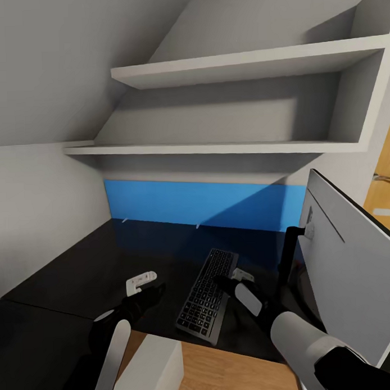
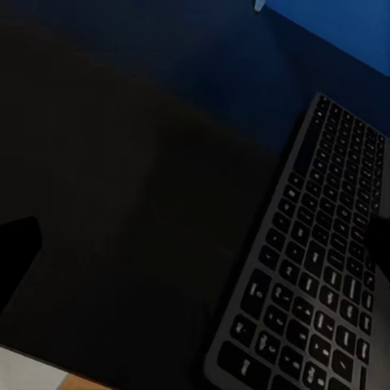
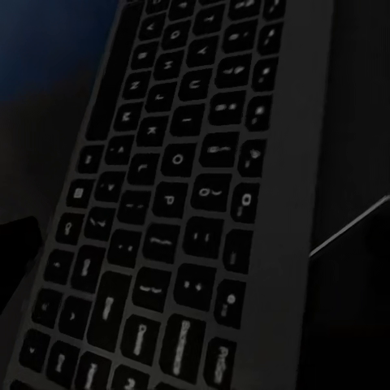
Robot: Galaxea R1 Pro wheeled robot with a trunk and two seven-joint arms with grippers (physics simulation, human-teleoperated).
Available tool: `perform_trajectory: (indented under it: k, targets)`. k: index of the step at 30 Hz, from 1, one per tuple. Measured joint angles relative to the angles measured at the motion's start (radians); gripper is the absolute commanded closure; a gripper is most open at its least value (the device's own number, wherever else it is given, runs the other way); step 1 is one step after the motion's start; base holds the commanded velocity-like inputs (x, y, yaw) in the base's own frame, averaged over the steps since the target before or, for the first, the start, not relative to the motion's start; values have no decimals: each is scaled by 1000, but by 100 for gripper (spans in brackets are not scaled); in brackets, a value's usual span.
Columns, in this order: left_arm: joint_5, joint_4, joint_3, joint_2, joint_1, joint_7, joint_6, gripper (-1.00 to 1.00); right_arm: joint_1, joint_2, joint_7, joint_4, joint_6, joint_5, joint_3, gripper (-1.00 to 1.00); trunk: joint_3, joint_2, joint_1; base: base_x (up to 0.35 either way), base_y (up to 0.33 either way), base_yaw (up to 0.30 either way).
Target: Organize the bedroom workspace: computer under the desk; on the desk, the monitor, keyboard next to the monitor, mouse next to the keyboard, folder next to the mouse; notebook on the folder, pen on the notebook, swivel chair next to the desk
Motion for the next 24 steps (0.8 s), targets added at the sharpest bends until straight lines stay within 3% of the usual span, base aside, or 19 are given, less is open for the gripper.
perform_trajectory:
  k: [5,10,11,12,14,16,20,24]
  targets:
    - [1,-3,0,0,0,0,1,-100,0,7,-33,0,0,47,18,-100,0,0,0,0,0,0]
    - [1,-6,0,1,0,0,1,-100,0,41,-109,0,-1,122,26,-100,0,0,0,0,0,0]
    - [1,-6,0,1,0,0,1,-100,0,52,-132,-1,-2,153,27,-100,0,0,0,0,0,0]
    - [1,-7,2,1,0,0,1,-100,0,75,-175,0,-3,261,30,-100,0,0,0,0,0,0]
    - [1,-7,2,1,0,0,1,-100,0,75,-186,-1,-2,296,36,-100,0,0,0,0,0,0]
    - [1,-12,2,1,0,-1,2,-100,0,75,-212,0,-1,363,38,-100,0,0,0,0,0,0]
    - [2,-18,0,1,0,-1,2,-100,0,75,-245,-1,2,398,39,-100,0,0,0,0,0,0]
    - [1,-20,-2,1,0,0,3,-100,0,75,-256,-6,2,404,42,-100,-9,-21,11,0,0,0]
